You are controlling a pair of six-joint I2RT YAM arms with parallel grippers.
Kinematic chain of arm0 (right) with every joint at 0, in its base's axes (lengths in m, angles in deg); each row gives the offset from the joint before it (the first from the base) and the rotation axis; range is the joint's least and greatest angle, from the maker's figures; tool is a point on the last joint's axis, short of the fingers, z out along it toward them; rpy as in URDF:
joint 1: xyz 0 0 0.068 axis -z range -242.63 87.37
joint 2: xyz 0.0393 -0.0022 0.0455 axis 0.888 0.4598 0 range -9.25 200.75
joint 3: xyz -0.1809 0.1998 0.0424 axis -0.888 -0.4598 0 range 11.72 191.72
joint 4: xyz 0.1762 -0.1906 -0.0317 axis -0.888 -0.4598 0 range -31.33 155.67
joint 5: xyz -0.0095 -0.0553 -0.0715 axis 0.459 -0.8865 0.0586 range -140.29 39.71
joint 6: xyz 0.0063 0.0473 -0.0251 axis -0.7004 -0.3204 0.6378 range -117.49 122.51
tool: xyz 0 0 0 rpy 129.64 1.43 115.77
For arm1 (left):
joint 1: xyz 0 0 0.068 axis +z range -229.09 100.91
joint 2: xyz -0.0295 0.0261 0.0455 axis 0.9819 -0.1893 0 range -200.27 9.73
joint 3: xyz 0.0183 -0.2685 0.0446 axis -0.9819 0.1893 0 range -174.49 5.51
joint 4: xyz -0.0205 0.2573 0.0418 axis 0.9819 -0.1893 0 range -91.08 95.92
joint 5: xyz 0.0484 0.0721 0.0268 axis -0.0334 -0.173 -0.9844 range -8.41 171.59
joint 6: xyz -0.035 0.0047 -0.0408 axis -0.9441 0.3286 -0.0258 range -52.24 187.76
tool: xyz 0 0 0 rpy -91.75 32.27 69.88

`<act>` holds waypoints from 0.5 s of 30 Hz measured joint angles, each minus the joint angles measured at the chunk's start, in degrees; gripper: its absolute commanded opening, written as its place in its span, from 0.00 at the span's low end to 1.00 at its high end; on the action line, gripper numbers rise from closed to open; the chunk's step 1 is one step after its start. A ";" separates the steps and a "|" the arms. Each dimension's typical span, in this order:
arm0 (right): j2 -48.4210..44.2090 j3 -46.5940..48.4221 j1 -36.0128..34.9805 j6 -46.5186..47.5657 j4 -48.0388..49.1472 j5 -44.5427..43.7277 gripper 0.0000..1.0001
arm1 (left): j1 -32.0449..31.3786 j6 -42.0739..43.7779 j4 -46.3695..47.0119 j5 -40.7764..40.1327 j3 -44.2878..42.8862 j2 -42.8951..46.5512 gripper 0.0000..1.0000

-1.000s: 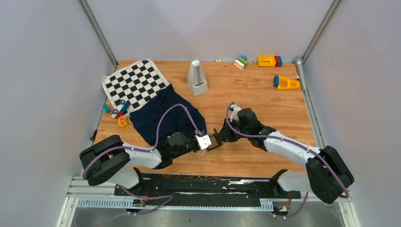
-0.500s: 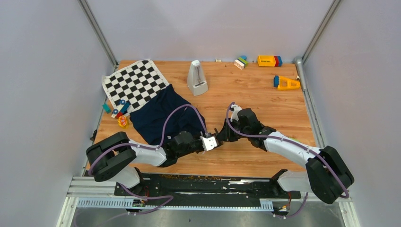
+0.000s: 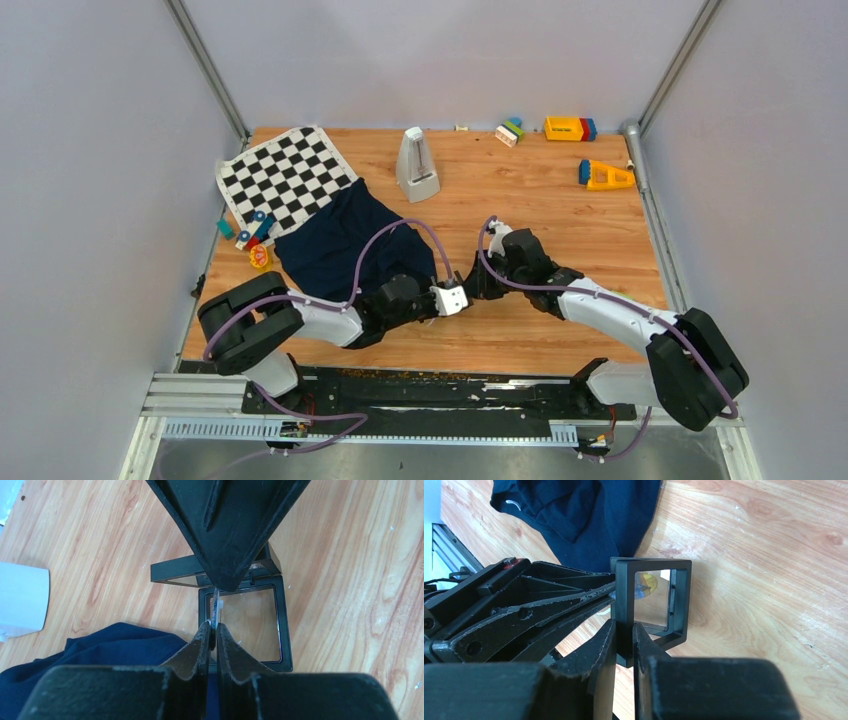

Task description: Remove the brooch from the garment

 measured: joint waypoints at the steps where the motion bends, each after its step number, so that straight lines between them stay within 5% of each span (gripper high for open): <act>1: 0.04 0.00 0.00 0.00 -0.07 -0.24 0.05 | -0.04 0.00 -0.31 0.00 -0.35 -0.26 0.23; 15: 0.17 0.00 0.00 -0.02 -0.50 -4.98 0.23 | -0.13 -3.69 -5.18 9.94 -4.28 -3.80 0.44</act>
